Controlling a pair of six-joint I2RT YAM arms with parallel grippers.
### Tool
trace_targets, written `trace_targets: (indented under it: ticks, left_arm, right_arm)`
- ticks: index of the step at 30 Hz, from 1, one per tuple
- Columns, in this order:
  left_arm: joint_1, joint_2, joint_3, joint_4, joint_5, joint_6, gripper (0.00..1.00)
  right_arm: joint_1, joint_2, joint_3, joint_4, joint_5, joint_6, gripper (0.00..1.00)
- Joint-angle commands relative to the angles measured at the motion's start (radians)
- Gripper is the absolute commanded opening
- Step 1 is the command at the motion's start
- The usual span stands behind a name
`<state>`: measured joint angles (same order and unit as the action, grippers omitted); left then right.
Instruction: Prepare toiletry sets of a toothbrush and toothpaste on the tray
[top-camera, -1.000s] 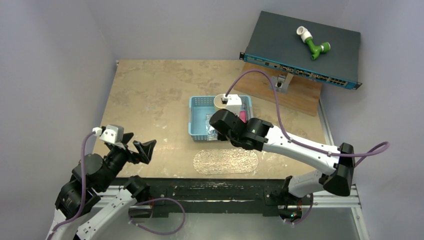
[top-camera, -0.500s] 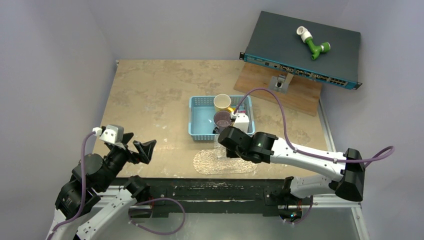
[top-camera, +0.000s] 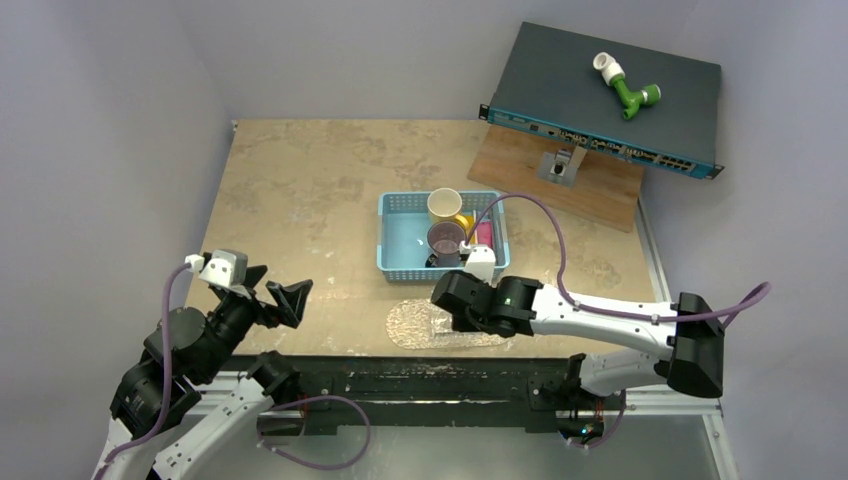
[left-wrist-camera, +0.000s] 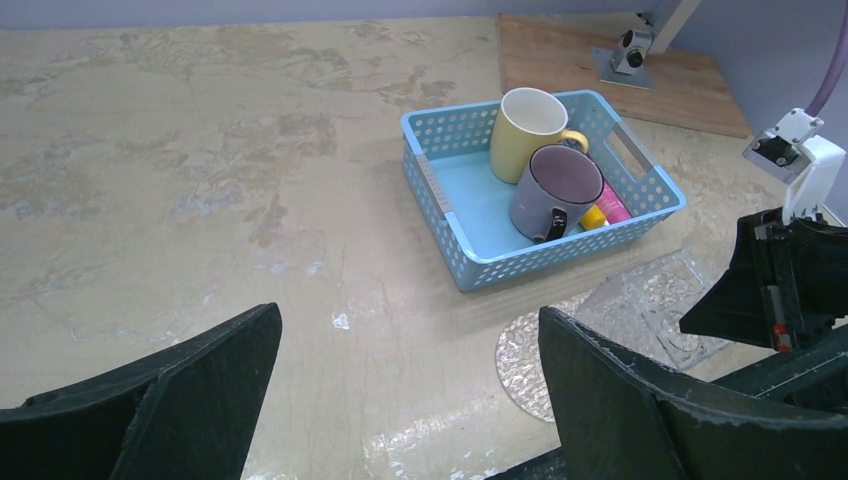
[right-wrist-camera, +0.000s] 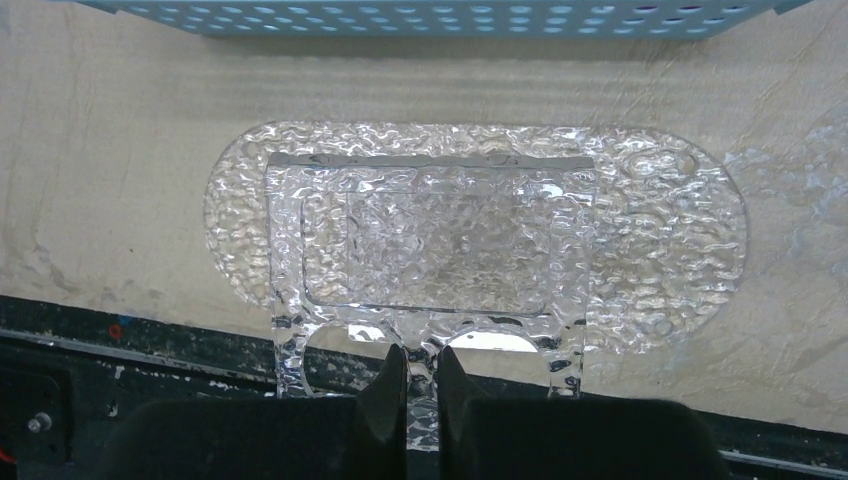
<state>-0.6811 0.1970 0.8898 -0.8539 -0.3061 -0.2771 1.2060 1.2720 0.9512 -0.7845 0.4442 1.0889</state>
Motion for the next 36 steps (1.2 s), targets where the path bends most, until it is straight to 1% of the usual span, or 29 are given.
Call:
trace_targets:
  ticks: [1, 12, 35, 36]
  left_arm:
    - [0.006, -0.007, -0.002, 0.027, 0.010, 0.003, 1.00]
    - [0.006, -0.008, -0.003, 0.026, 0.010, 0.003, 1.00]
    - [0.006, -0.001, -0.002, 0.025, 0.007, 0.005, 1.00]
    - [0.006, -0.001, -0.002, 0.025, 0.007, 0.005, 1.00]
  right_arm:
    - [0.013, 0.016, -0.001, 0.030, 0.014, 0.065, 0.00]
    - [0.023, 0.084, 0.027, -0.002, 0.058, 0.116, 0.00]
    - [0.024, 0.093, 0.006, 0.031, 0.056, 0.074, 0.00]
    - [0.024, 0.092, 0.005, 0.032, 0.057, 0.074, 0.02]
